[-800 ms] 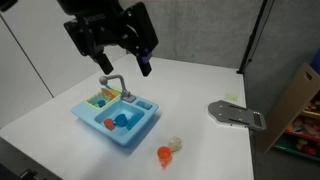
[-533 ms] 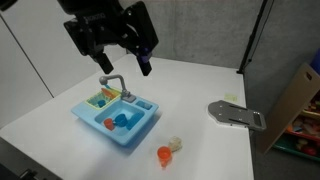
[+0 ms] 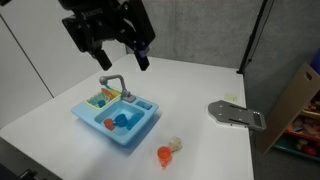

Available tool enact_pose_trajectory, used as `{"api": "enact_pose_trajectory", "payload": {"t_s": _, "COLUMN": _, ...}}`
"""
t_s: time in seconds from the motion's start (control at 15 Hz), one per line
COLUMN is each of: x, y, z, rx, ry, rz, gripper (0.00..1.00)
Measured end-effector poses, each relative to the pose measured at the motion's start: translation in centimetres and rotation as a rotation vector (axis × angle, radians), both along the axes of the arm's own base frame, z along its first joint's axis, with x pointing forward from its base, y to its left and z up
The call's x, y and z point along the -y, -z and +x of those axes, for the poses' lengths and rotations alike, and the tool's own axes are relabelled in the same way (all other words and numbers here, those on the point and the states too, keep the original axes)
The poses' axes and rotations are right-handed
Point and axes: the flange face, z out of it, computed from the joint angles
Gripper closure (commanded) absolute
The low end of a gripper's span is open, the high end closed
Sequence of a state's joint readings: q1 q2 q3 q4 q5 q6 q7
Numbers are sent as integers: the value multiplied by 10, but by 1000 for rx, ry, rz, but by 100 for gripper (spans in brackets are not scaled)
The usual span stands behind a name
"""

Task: Put the blue cup on the table

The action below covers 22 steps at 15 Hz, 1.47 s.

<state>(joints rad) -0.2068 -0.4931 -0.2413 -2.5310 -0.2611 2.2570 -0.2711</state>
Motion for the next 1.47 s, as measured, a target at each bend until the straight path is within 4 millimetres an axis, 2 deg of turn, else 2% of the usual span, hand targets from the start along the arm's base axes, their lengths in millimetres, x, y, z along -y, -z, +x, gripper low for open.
{"api": "enact_pose_trajectory", "payload": {"t_s": 0.47, "x": -33, "y": -23, "z": 17, "rx": -14, "ry": -33, "rz": -33, "gripper": 0}}
{"api": "enact_pose_trajectory", "payload": {"t_s": 0.73, "x": -62, "y": -24, "z": 30, "rx": -69, "ry": -60, "rz": -38, "gripper": 0}}
{"api": "enact_pose_trajectory", "payload": {"t_s": 1.13, "x": -97, "y": 7, "z": 53, "rx": -116, "ry": -108, "rz": 8, "gripper": 0}}
{"api": "enact_pose_trajectory", "payload": {"t_s": 1.47, "x": -107, "y": 46, "z": 77, "rx": -109, "ry": -107, "rz": 67, "gripper": 0}}
